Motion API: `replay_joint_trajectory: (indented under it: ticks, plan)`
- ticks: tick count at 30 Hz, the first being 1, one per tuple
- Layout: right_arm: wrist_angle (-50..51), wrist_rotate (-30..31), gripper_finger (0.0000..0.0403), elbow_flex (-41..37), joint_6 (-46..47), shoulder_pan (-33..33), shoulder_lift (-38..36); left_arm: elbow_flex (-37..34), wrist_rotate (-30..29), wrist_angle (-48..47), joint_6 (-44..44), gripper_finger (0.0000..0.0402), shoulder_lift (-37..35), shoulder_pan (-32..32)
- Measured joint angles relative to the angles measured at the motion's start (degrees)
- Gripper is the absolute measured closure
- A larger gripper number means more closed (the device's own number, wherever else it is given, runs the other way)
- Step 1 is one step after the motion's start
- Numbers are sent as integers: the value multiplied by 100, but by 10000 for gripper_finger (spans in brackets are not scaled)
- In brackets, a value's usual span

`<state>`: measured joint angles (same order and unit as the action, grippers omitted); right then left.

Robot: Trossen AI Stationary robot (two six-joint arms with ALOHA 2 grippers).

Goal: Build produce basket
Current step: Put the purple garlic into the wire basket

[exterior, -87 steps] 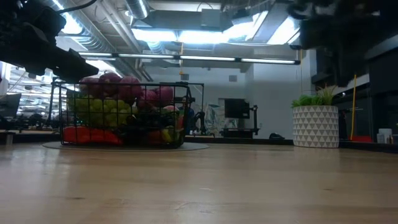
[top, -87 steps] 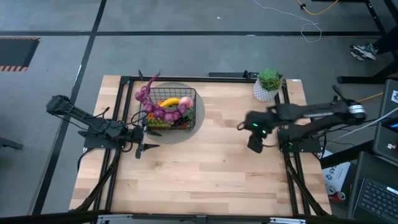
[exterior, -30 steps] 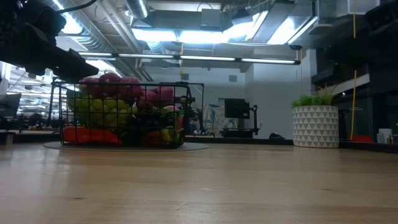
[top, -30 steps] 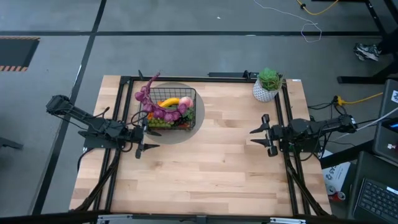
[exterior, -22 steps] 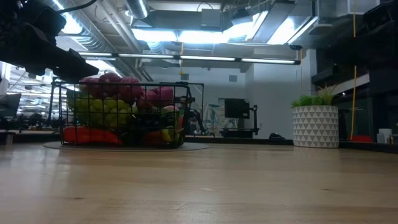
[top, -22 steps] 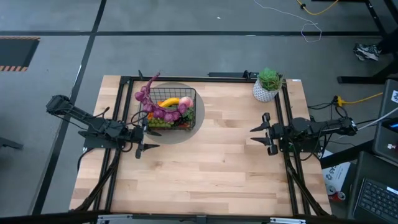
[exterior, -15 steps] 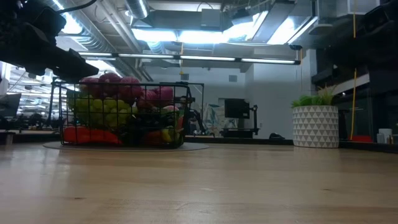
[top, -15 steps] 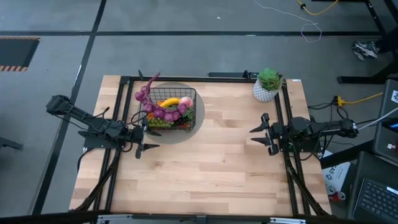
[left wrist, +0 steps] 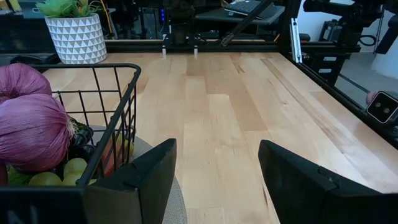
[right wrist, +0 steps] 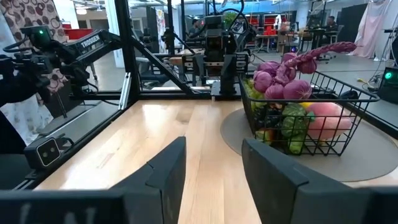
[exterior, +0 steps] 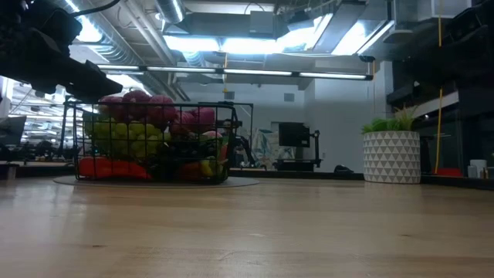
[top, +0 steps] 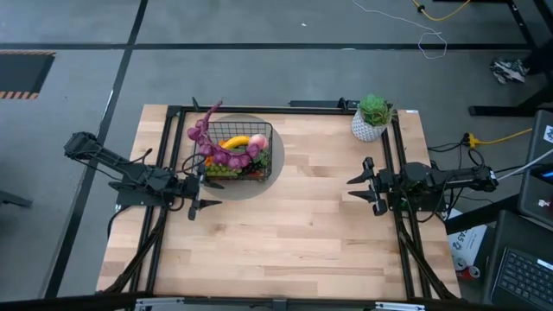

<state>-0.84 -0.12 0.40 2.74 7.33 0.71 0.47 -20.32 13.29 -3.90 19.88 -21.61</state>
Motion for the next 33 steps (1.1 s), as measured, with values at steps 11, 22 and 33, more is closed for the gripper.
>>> replay_joint_trajectory:
  ticks: [11,22,33]
  plan:
    - [-4,2,246,0,-11,0,0,-1,-7,835,-782,177,-1,0]
    - [-7,4,246,0,-17,0,0,0,-11,1378,-833,177,0,0]
    - [-7,4,246,0,-17,0,0,1107,-3748,1802,117,177,-1,2]
